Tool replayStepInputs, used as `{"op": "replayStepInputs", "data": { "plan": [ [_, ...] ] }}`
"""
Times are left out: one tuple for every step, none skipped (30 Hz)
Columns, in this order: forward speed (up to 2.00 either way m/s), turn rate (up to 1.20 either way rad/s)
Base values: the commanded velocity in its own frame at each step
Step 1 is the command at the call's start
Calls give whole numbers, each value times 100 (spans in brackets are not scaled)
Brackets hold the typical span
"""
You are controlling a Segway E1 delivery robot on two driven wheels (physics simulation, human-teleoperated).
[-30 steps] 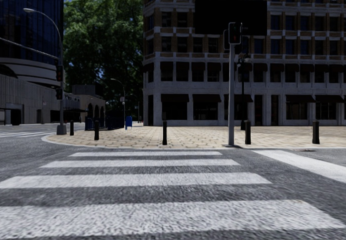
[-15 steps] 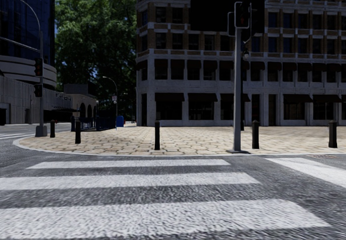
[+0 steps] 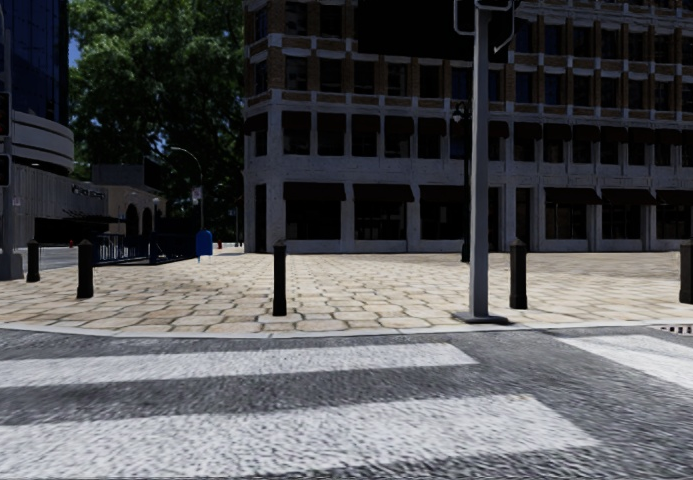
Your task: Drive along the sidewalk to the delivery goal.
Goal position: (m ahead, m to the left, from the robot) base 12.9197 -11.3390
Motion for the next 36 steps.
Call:
{"op": "replayStepInputs", "data": {
  "plan": [
    [200,-38],
    [200,-38],
    [200,-38],
    [200,-38],
    [200,-38],
    [200,-34],
    [200,-31],
    [200,-30],
    [200,-30],
    [200,-30],
    [200,-11],
    [200,0],
    [200,0],
    [200,0],
    [200,0],
    [200,0],
    [200,0],
    [200,0],
    [200,0],
    [200,0],
    [200,0],
    [200,0],
    [200,0],
    [200,0],
    [200,0],
    [200,0],
    [200,0],
    [200,0],
    [200,0],
    [200,0],
    [200,0],
    [200,0],
    [200,0],
    [194,0],
    [165,0],
    [144,0]
  ]
}}
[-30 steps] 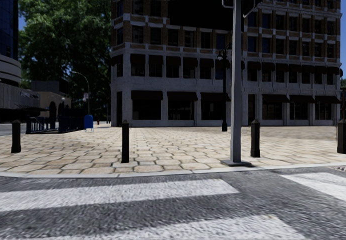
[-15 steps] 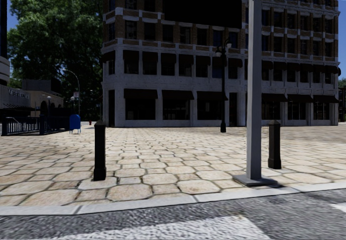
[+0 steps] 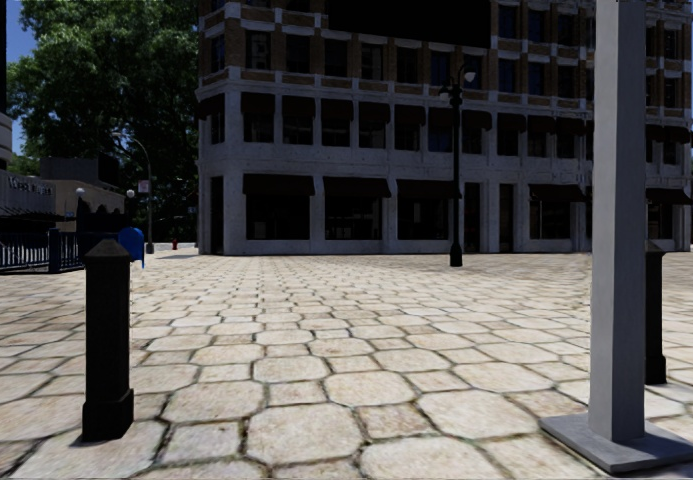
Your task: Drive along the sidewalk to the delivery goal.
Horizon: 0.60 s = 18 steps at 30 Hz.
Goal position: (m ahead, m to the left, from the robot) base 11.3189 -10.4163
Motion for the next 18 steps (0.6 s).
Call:
{"op": "replayStepInputs", "data": {
  "plan": [
    [144,0],
    [135,0],
    [132,0],
    [131,0],
    [131,0],
    [131,0],
    [131,0],
    [131,0],
    [131,0],
    [131,0],
    [131,0],
    [131,0],
    [131,0],
    [131,0],
    [131,0],
    [132,0],
    [132,0],
    [132,0]
  ]
}}
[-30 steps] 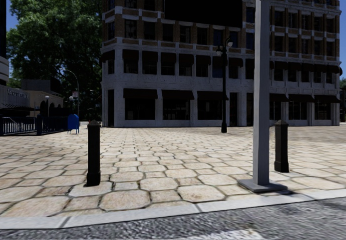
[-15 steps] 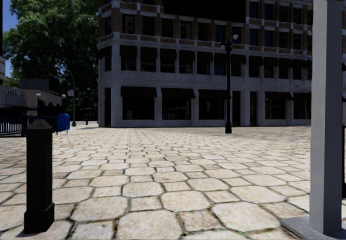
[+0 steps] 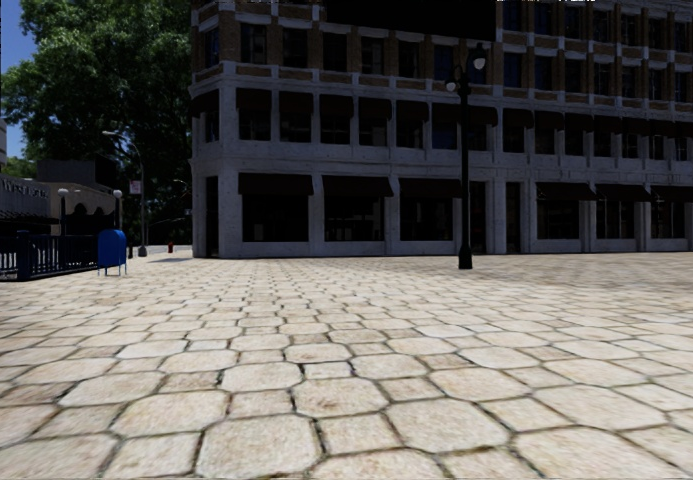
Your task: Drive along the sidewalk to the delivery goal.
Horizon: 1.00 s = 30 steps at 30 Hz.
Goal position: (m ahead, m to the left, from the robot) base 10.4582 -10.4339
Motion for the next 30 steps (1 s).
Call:
{"op": "replayStepInputs", "data": {
  "plan": [
    [132,0],
    [133,0],
    [133,0],
    [133,0],
    [133,0],
    [133,0],
    [135,0],
    [136,0],
    [136,0],
    [139,0],
    [139,0],
    [139,0],
    [139,0],
    [140,0],
    [140,0],
    [140,0],
    [140,0],
    [140,0],
    [140,0],
    [140,0],
    [140,0],
    [141,0],
    [149,0],
    [153,0],
    [153,0],
    [157,0],
    [160,0],
    [161,0],
    [161,0],
    [161,0]
  ]
}}
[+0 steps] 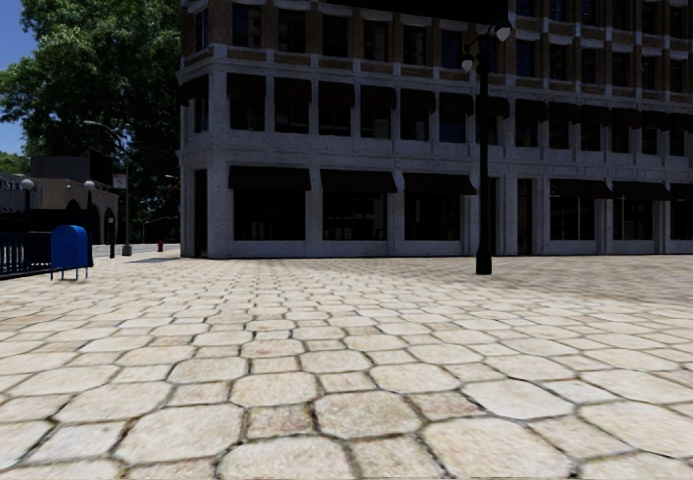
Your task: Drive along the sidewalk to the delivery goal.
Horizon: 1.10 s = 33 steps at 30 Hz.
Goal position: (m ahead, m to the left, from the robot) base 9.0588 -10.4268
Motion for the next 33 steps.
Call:
{"op": "replayStepInputs", "data": {
  "plan": [
    [161,-6],
    [161,-13],
    [200,-17],
    [200,-17],
    [200,-19],
    [200,-20],
    [200,-23],
    [200,-24],
    [200,-24],
    [200,-26],
    [200,-29],
    [200,-30],
    [200,-30],
    [200,-31],
    [200,-32],
    [200,-33],
    [200,-39],
    [200,-39],
    [200,-52],
    [200,-55],
    [200,-56],
    [200,-56],
    [200,-56],
    [200,-56],
    [200,-56],
    [200,-56],
    [200,-55],
    [200,-55],
    [200,-55],
    [200,-54],
    [200,-52],
    [200,-52],
    [200,-47]
  ]
}}
